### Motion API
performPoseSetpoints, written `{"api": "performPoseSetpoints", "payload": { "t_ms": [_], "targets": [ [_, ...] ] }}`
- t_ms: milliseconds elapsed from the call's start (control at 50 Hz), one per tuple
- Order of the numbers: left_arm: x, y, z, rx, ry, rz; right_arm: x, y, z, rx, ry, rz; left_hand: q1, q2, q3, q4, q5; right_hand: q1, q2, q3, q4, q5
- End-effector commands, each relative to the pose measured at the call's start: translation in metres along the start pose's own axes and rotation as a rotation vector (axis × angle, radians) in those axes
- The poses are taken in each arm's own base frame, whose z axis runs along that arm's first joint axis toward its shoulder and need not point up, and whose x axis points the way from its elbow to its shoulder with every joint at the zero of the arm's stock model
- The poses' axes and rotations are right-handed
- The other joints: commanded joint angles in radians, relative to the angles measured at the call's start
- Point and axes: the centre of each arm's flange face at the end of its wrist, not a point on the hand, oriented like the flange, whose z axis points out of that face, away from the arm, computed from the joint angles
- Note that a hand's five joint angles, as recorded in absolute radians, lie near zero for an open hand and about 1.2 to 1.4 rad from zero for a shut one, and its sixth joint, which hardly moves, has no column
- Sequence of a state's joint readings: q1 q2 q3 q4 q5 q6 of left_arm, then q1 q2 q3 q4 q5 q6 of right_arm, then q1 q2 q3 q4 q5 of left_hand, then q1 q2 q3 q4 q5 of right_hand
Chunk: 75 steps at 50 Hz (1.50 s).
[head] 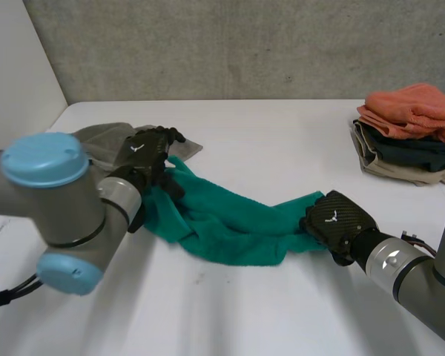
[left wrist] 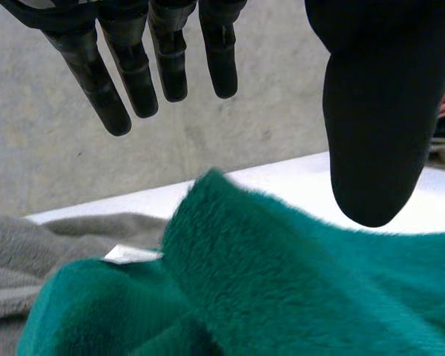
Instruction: Fold the laundry.
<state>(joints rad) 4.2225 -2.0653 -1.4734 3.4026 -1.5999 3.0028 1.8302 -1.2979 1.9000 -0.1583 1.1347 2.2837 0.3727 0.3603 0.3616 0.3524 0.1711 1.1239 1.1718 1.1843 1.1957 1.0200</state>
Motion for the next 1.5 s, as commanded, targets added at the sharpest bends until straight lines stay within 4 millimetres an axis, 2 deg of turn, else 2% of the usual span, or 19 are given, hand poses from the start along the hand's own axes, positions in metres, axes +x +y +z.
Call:
{"api": "performPoseSetpoints", "payload": {
  "t_ms": [20, 100, 160, 180, 220, 240, 320, 380, 440, 520, 580, 680, 840, 940, 1100, 1140, 1220, 1380, 1500],
  "targets": [
    [-0.014, 0.023, 0.019, -0.103, -0.132, 0.02, -0.004, 0.0, -0.005, 0.002, -0.008, 0.003, 0.064, 0.076, 0.075, 0.084, 0.091, 0.272, 0.224, 0.212, 0.201, 0.202],
    [-0.019, 0.029, 0.015, -0.17, -0.159, 0.024, -0.006, -0.003, -0.009, 0.024, -0.024, 0.001, 0.433, 0.445, 0.444, 0.453, 0.46, 0.272, 0.224, 0.212, 0.201, 0.202],
    [-0.015, 0.033, 0.012, -0.194, -0.15, 0.028, -0.004, -0.007, -0.01, 0.043, -0.023, -0.006, 0.955, 0.968, 0.966, 0.975, 0.982, 0.272, 0.224, 0.212, 0.201, 0.202],
    [-0.015, 0.032, 0.011, -0.193, -0.149, 0.028, -0.001, -0.01, -0.01, 0.057, -0.011, -0.014, 1.023, 1.035, 1.034, 1.043, 1.05, 0.189, 0.141, 0.129, 0.117, 0.118],
    [-0.013, 0.028, 0.009, -0.187, -0.145, 0.028, 0.006, -0.014, -0.011, 0.068, 0.012, -0.018, 1.024, 1.036, 1.035, 1.044, 1.051, -0.317, -0.365, -0.377, -0.389, -0.388],
    [-0.012, 0.026, 0.008, -0.186, -0.143, 0.03, 0.018, -0.018, -0.012, 0.079, 0.05, -0.016, 1.024, 1.036, 1.035, 1.044, 1.051, -0.7, -0.748, -0.761, -0.772, -0.771],
    [-0.01, 0.011, 0.002, -0.155, -0.137, 0.029, 0.046, -0.036, -0.012, 0.12, 0.124, 0.002, 1.024, 1.036, 1.035, 1.044, 1.051, -0.949, -0.997, -1.01, -1.021, -1.02],
    [-0.009, 0.003, -0.007, -0.143, -0.136, 0.028, 0.064, -0.05, -0.011, 0.153, 0.149, 0.08, 1.024, 1.036, 1.035, 1.044, 1.051, -0.949, -0.997, -1.01, -1.021, -1.02],
    [-0.006, -0.007, -0.022, -0.127, -0.127, 0.027, 0.095, -0.069, -0.008, 0.173, 0.134, 0.287, 1.024, 1.036, 1.035, 1.044, 1.051, -0.949, -0.997, -1.01, -1.021, -1.02],
    [-0.003, -0.013, -0.038, -0.12, -0.119, 0.035, 0.101, -0.056, 0.03, 0.092, -0.006, 0.501, 1.024, 1.036, 1.035, 1.044, 1.051, -0.949, -0.997, -1.01, -1.021, -1.02],
    [0.011, -0.023, -0.055, -0.099, -0.057, 0.074, 0.098, -0.053, 0.045, 0.06, -0.085, 0.536, 1.024, 1.036, 1.035, 1.044, 1.051, -0.949, -0.997, -1.01, -1.021, -1.02],
    [0.031, -0.018, -0.08, -0.113, 0.046, 0.162, 0.083, -0.036, 0.075, -0.005, -0.189, 0.549, 1.024, 1.036, 1.035, 1.044, 1.051, -0.949, -0.997, -1.01, -1.021, -1.02],
    [0.03, -0.002, -0.094, -0.159, 0.059, 0.207, 0.039, -0.019, 0.102, -0.051, -0.284, 0.435, 1.024, 1.036, 1.035, 1.044, 1.051, -0.949, -0.997, -1.01, -1.021, -1.02],
    [0.029, -0.005, -0.095, -0.129, 0.058, 0.217, 0.024, -0.01, 0.116, -0.096, -0.273, 0.371, 1.024, 1.036, 1.035, 1.044, 1.051, -0.872, -0.92, -0.932, -0.943, -0.942],
    [0.029, -0.025, -0.093, -0.035, 0.057, 0.299, 0.023, -0.015, 0.12, -0.088, -0.244, 0.322, 1.024, 1.036, 1.035, 1.044, 1.051, -0.669, -0.717, -0.73, -0.741, -0.74],
    [0.03, -0.03, -0.093, -0.008, 0.059, 0.329, 0.023, -0.021, 0.121, -0.061, -0.234, 0.303, 1.024, 1.036, 1.035, 1.044, 1.051, -0.45, -0.497, -0.51, -0.521, -0.52],
    [0.03, -0.032, -0.091, 0.013, 0.057, 0.351, 0.031, -0.031, 0.12, -0.003, -0.19, 0.275, 1.024, 1.036, 1.035, 1.044, 1.051, 0.271, 0.223, 0.211, 0.199, 0.2],
    [0.022, -0.031, -0.077, 0.035, 0.026, 0.348, 0.057, -0.057, 0.117, 0.175, -0.034, 0.191, 1.024, 1.036, 1.035, 1.044, 1.051, 0.272, 0.224, 0.212, 0.201, 0.202],
    [0.014, -0.045, -0.031, 0.174, -0.02, 0.371, 0.079, -0.067, 0.122, 0.239, 0.098, 0.153, 1.024, 1.036, 1.035, 1.044, 1.051, 0.272, 0.224, 0.212, 0.201, 0.202]
  ]
}}
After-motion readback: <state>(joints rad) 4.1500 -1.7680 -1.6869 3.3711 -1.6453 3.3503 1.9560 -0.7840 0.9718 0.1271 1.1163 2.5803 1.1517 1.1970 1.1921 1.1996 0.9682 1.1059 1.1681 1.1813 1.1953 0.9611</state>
